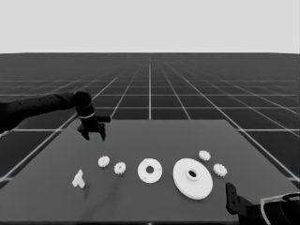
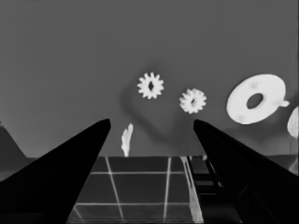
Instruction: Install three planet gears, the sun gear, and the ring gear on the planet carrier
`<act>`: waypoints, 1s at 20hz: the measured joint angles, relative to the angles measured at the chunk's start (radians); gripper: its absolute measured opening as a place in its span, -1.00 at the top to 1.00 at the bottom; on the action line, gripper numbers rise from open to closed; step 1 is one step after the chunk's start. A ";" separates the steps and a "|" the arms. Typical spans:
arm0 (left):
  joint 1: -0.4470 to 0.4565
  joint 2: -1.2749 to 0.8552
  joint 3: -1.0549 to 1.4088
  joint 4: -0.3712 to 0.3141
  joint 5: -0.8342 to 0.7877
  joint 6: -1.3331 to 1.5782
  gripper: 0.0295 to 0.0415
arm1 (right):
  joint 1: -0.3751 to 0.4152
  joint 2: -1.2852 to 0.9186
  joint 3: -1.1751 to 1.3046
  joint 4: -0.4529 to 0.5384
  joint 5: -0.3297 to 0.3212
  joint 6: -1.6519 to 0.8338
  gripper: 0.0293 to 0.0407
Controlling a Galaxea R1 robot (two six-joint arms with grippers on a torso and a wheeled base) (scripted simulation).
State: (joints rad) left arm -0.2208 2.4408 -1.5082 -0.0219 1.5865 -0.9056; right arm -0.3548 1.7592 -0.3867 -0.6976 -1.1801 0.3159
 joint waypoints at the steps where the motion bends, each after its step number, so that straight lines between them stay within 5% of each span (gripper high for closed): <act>1: 0.001 0.005 -0.015 -0.005 0.002 0.002 -0.49 | 0.000 0.000 0.000 0.000 0.000 0.000 -0.61; 2: 0.130 0.006 -0.017 0.121 -0.095 0.001 -0.49 | 0.000 0.000 0.000 0.000 0.000 0.000 -0.61; 4: 0.311 0.047 -0.113 0.231 -0.193 0.034 -0.49 | 0.000 0.000 0.000 0.000 0.000 0.000 -0.61; 11: 0.375 0.091 -0.213 0.262 -0.245 0.076 -0.49 | 0.000 0.000 0.000 0.000 0.000 0.000 -0.61; 13: 0.376 0.093 -0.218 0.265 -0.249 0.077 0.69 | 0.000 0.000 0.000 0.000 0.000 0.000 -0.61; 20: 0.379 0.095 -0.222 0.268 -0.252 0.078 0.72 | 0.000 0.000 0.000 0.000 0.000 0.000 -0.61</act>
State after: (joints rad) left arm 0.1585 2.5357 -1.7303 0.2464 1.3340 -0.8279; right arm -0.3547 1.7592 -0.3868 -0.6977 -1.1801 0.3159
